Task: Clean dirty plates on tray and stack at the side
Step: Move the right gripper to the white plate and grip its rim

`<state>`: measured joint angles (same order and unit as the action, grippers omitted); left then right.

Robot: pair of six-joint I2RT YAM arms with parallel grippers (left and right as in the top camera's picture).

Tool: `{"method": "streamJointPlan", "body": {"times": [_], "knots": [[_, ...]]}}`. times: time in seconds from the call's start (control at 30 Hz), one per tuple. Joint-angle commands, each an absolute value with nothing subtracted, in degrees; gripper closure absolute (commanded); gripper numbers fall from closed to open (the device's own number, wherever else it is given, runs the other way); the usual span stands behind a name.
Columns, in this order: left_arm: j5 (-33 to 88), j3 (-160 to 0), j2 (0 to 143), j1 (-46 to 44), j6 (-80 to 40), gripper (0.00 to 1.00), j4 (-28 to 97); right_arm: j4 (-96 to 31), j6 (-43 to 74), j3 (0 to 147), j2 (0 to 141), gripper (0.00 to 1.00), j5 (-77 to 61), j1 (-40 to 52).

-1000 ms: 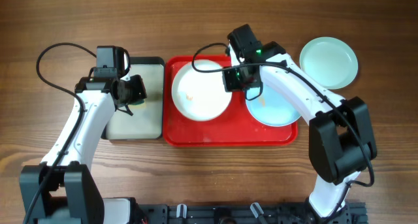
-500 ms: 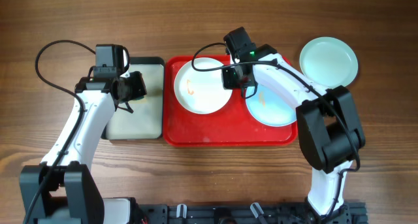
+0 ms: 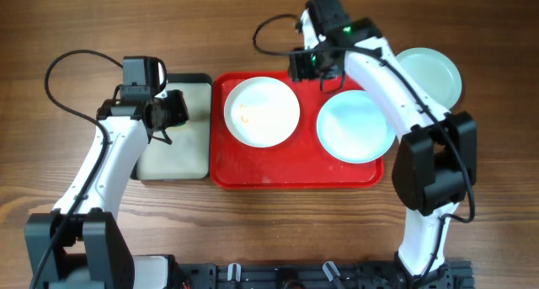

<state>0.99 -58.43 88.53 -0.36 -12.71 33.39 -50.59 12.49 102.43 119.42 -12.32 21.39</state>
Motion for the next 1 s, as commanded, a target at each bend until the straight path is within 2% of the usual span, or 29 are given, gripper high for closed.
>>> {"method": "streamJointPlan", "body": {"times": [0.0,0.07,0.1,0.13,0.2,0.27,0.43,0.73,0.83,0.97], "knots": [[1.67,-57.93,88.18,-0.14,-12.19,0.96,33.17,-51.27,10.52,102.63,119.59,0.52,-15.07,21.63],[1.67,-57.93,88.18,-0.14,-12.19,0.96,33.17,-51.70,10.52,102.63,119.59,0.63,-15.07,21.67],[1.67,-57.93,88.18,-0.14,-12.19,0.96,33.17,-51.77,10.50,102.63,119.59,0.75,-15.05,21.67],[1.67,-57.93,88.18,-0.14,-12.19,0.96,33.19,-52.27,10.55,102.63,119.59,0.81,-15.05,21.67],[1.67,-57.93,88.18,-0.14,-12.19,0.96,33.19,-53.52,10.55,102.61,119.70,0.80,-13.98,21.69],[1.69,-57.93,88.18,-0.16,-12.21,0.96,33.19,-53.60,10.68,101.49,119.70,0.71,-11.81,21.69],[1.69,-57.93,88.18,-0.14,-12.21,0.96,33.17,-48.99,12.58,95.77,119.87,0.60,-11.81,22.31],[1.69,-57.93,88.18,-0.14,-12.19,0.96,32.73,-34.28,12.60,84.73,119.92,0.61,-11.77,24.95],[1.67,-57.93,88.18,-0.16,-12.19,0.96,32.80,-32.42,13.56,83.81,119.92,0.70,-9.10,24.95],[1.69,-57.93,88.18,-0.16,-12.19,0.96,33.19,-33.26,14.13,83.81,119.92,0.72,-7.90,24.95]]}}
